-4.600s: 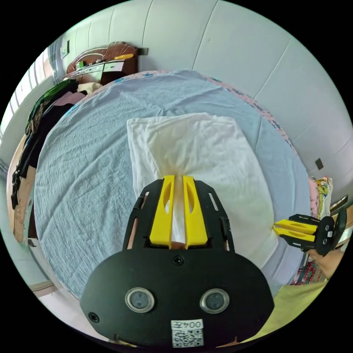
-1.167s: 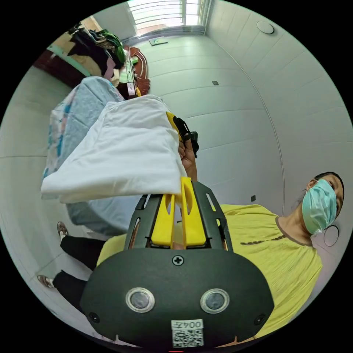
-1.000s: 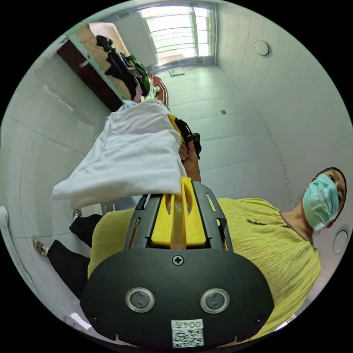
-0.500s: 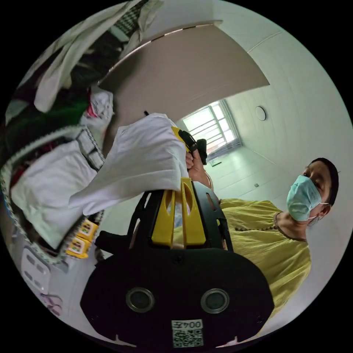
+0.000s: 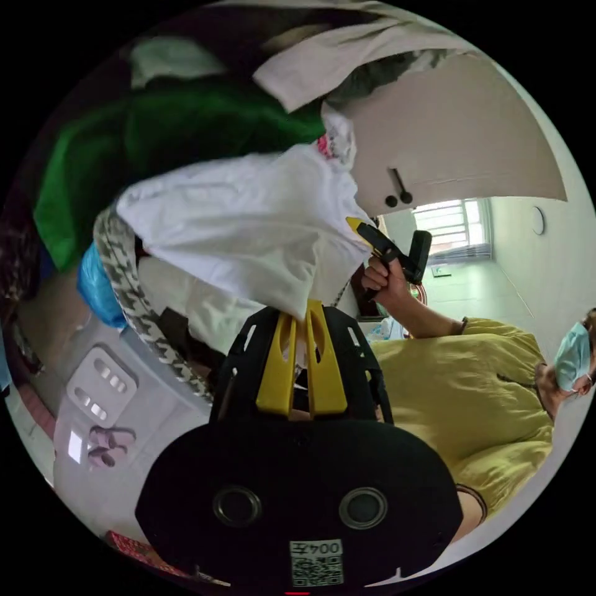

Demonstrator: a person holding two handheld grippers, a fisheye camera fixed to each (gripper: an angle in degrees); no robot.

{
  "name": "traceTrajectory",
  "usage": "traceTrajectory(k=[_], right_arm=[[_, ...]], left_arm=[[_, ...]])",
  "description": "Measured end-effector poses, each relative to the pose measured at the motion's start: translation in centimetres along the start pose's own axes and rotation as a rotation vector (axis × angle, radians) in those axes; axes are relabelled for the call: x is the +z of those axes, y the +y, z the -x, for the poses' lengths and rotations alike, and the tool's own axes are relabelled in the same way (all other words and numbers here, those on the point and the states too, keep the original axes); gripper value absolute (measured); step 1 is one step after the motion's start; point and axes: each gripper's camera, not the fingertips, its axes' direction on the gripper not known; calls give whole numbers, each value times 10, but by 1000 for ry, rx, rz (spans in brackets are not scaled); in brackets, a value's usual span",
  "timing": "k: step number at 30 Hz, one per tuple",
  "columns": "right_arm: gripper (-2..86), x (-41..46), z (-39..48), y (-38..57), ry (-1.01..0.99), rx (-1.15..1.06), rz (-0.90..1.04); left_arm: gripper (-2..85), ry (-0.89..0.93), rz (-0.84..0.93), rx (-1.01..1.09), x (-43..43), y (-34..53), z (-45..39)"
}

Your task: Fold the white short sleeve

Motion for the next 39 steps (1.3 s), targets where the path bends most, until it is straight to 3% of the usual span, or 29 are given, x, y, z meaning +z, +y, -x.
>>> traceTrajectory(k=[8,17,24,30,35,39], right_arm=[[32,67,-22,23,24,267,7],[31,124,-5,-17,181,215,105],[59,151,0,-44,170,211,247],[92,102,20,-59,296,100,278],[102,89,58,-92,435,-193,220],[120,133,73,-130,482,-359,314]], left_arm=[[39,68,111,-2,-65,15,49],[38,-12,119,-67,-85,42,67],[45,-117,88,-23,-93,60,59],[84,-374,160,132,-104,84,15],[125,-617,13,426,-81,81,-44],[155,-709,160,487,-18,45,-44]])
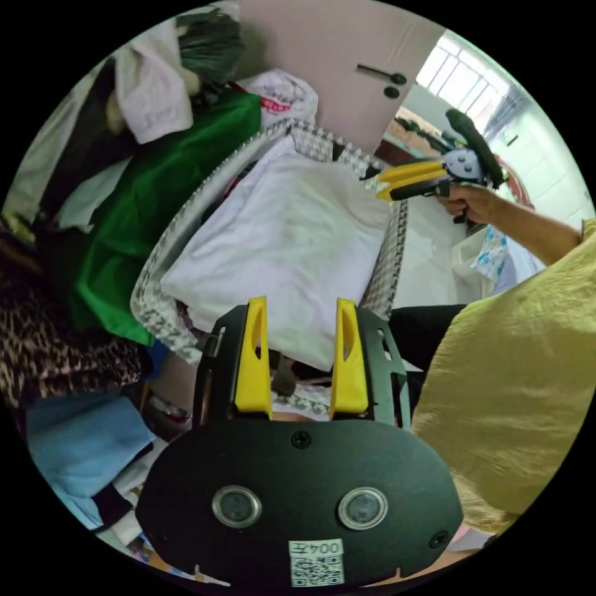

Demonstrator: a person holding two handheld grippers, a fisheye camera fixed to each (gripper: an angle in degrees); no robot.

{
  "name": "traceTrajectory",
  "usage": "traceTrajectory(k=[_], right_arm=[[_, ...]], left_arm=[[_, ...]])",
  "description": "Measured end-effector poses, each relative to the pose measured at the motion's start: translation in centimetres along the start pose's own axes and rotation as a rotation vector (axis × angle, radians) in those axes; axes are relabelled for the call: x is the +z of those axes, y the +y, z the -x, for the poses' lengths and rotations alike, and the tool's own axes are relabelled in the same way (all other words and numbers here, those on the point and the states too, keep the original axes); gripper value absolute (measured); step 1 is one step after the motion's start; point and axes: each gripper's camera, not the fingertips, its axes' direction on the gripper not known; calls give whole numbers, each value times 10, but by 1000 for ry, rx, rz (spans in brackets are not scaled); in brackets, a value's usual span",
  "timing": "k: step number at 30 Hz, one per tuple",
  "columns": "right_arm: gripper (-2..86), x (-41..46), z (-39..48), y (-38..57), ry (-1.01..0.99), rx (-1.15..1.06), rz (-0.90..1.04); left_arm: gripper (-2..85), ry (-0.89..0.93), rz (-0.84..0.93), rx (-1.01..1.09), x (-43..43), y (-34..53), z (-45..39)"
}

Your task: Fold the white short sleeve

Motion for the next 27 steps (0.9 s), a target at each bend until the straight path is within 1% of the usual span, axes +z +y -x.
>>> traceTrajectory(k=[2,4,8,11,13,15,17,18,19,21,23,27], right_arm=[[129,19,-3,-30,-2,-46,81],[133,28,-6,-48,3,-74,138],[136,34,-15,-81,31,-133,241],[136,24,-31,-101,28,-133,291],[134,0,-43,-111,30,-122,291],[122,-39,-59,-117,26,-89,215],[111,-91,-87,-124,5,-10,105],[110,-102,-94,-127,2,11,77],[109,-119,-107,-137,-2,42,34],[113,-135,-122,-156,-1,64,23],[114,-140,-135,-184,13,48,80],[113,-163,-162,-207,37,37,142]], left_arm=[[171,-56,97,19,35,-19,-3],[172,-18,135,-6,60,-25,-1],[171,-4,168,-13,109,-34,-19],[173,11,167,-19,124,-43,-37],[178,24,122,-38,119,-46,-47],[179,19,35,-56,108,-48,-56],[179,17,-53,-89,108,-54,-62],[178,14,-59,-97,113,-57,-63],[178,9,-43,-124,129,-64,-63],[177,-4,19,-169,164,-76,-64],[175,25,101,-201,214,-88,-74],[172,3,158,-198,261,-101,-107]])
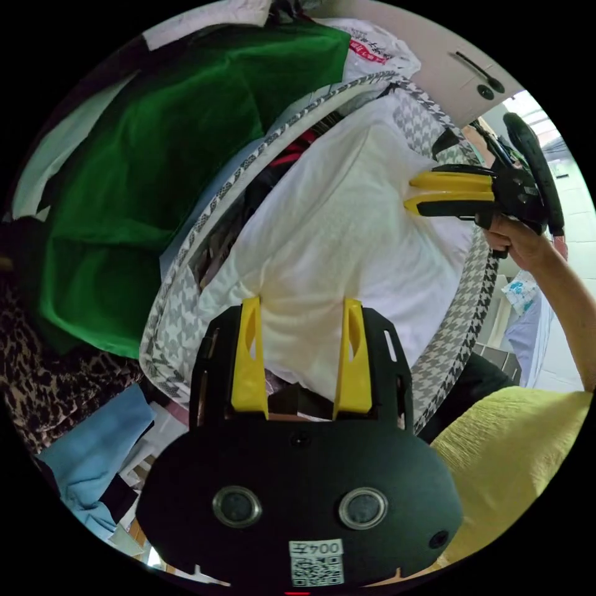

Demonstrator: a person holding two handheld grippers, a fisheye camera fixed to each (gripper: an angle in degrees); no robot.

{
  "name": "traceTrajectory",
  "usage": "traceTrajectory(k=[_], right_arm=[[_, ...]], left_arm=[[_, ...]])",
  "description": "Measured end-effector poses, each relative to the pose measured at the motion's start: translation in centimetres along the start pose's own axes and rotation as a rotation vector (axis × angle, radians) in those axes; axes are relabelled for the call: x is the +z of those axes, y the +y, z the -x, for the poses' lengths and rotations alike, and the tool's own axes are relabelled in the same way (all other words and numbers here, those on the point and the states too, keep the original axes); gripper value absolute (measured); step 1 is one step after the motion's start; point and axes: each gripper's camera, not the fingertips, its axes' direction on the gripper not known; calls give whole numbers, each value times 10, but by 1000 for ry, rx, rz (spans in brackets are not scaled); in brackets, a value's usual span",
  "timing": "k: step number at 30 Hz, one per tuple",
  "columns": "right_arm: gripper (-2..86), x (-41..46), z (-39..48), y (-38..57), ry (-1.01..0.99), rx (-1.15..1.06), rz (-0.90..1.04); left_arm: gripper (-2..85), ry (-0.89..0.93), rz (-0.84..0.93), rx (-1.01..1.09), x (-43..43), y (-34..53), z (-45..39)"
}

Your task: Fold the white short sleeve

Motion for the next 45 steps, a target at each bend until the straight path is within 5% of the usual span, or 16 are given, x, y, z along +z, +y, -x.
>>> traceTrajectory(k=[6,9,14,17,30,34,38,45], right_arm=[[90,-154,-74,36,4,108,-197],[88,-267,-112,100,22,197,-399],[90,-459,-189,266,59,438,-621],[84,-554,-225,375,152,572,-677],[65,-860,-260,881,606,1269,-640],[57,-944,-227,1044,751,1528,-565],[49,-1023,-179,1193,869,1857,-497],[20,-1134,-88,1383,1084,2302,-282]], left_arm=[[150,8,-64,10,60,8,-62],[126,3,-263,33,59,37,-111],[90,63,-622,286,43,100,-265],[75,188,-683,482,62,118,-376],[12,693,-601,1203,282,277,-935],[9,740,-605,1411,364,374,-1086],[9,898,-429,1596,448,446,-1225],[14,923,-273,1838,586,535,-1426]])
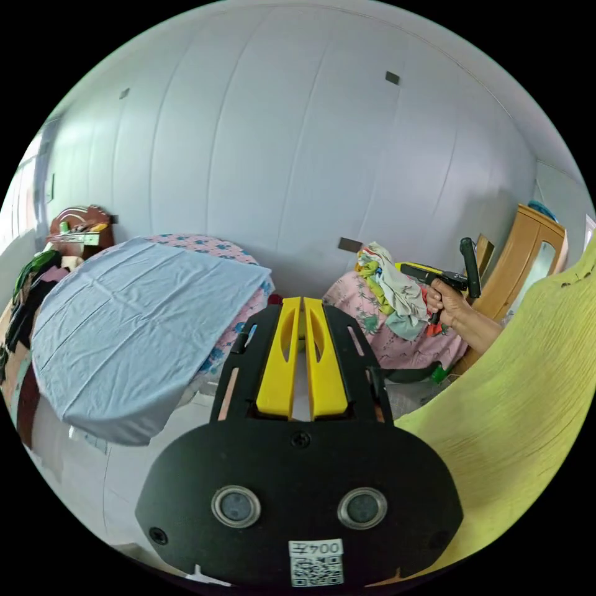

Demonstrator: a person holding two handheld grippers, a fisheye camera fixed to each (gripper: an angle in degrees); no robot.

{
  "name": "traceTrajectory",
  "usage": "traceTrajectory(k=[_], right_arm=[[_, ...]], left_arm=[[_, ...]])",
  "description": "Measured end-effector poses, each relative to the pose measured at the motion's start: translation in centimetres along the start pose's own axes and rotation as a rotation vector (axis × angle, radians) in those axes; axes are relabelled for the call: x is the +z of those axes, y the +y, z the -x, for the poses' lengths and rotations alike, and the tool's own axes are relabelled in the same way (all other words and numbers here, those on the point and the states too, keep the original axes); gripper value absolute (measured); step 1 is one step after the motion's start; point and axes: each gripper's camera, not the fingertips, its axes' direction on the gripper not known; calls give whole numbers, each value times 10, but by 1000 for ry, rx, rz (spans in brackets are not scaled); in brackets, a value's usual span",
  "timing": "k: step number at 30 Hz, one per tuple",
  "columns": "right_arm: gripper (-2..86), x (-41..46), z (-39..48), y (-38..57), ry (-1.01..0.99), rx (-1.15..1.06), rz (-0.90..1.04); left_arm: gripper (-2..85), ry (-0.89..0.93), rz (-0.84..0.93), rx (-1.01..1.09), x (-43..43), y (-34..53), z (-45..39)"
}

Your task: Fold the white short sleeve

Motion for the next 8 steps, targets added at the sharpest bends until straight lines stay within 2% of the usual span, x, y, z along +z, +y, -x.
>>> traceTrajectory(k=[8], right_arm=[[43,9,-206,-177,333,349,39]], left_arm=[[24,135,33,55,292,-60,95]])
